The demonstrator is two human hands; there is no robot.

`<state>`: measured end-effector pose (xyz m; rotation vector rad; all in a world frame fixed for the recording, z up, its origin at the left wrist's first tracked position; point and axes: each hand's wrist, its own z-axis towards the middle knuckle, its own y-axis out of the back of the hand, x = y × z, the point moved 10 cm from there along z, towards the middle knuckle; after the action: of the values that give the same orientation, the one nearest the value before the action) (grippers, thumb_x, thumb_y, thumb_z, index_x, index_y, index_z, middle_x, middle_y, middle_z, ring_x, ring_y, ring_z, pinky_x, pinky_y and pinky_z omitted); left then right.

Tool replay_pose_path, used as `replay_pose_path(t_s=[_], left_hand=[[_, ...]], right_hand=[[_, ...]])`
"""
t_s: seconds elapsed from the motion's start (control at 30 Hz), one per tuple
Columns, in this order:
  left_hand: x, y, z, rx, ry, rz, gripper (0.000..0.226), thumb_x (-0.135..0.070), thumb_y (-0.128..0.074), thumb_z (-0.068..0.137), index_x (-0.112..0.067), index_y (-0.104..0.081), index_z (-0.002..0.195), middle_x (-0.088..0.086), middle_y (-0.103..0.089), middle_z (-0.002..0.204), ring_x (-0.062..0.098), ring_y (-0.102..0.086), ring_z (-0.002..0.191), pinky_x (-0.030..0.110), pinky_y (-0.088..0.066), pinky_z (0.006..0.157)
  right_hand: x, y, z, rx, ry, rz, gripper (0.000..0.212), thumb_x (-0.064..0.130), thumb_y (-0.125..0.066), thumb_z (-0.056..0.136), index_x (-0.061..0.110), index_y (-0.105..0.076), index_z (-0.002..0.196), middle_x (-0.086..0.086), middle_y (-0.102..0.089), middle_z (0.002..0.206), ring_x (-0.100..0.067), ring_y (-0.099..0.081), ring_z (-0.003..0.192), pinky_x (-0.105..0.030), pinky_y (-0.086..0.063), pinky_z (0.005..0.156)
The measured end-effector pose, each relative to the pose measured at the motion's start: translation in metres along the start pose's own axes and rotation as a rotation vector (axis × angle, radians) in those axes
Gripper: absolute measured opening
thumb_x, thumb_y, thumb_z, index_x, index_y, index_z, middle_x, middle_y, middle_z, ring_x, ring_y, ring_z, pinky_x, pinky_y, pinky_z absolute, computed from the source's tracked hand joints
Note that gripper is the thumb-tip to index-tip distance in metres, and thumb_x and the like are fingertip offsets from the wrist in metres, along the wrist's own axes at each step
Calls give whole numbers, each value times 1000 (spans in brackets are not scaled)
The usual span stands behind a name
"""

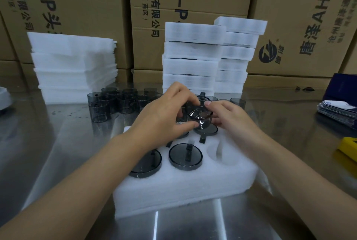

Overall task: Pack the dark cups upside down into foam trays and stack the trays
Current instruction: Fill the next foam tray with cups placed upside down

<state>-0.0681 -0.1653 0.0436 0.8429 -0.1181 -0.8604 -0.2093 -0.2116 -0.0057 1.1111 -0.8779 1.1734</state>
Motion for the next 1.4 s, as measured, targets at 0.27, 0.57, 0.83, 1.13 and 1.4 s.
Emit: replay_pose_path(t_s=[0.27, 0.57, 0.83, 1.13, 1.4], left_hand=[[25, -9, -1, 68, 147, -18, 94, -53, -78, 64, -38, -26, 141, -25, -17, 111, -4, -49, 87, 26, -49, 74], [14, -11, -2, 100, 78, -55, 88, -53, -78, 63, -48, -28, 136, -24, -22, 118, -3, -49, 90, 33, -53, 75], [10, -13, -3, 126, 37, -100, 97, -57, -80, 59, -50, -23, 138, -26, -23, 119, -2, -48, 93, 14, -43, 68], [6, -17, -4, 157, 6, -109, 92, -54, -74, 69, -42, -23, 145, -27, -28, 122, 0, -50, 91, 22, -46, 69], [11, -21, -4, 172, 26, -138, 87, -50, -72, 75, -41, -22, 145, -23, -36, 125, -2, -50, 96, 13, -41, 70]], right_hand=[[3, -1, -2, 21, 15, 94, 3, 17, -66, 86, 17, -69, 88, 3, -72, 82, -5, -65, 72, -11, -49, 65], [16, -5, -6, 58, 126, 148, 14, 11, -72, 82, 18, -67, 93, 6, -71, 83, -3, -65, 78, -13, -50, 73], [27, -6, -10, 58, 241, 146, 38, 30, -81, 59, 17, -53, 81, 2, -65, 81, -9, -61, 74, -16, -49, 68], [30, -4, -11, 5, 249, 84, 45, 51, -73, 60, 18, -45, 72, 2, -57, 69, -10, -52, 68, -21, -42, 64], [22, 0, -8, -2, 190, 14, 34, 45, -69, 81, 14, -53, 79, -9, -52, 78, -18, -47, 73, -34, -37, 72]])
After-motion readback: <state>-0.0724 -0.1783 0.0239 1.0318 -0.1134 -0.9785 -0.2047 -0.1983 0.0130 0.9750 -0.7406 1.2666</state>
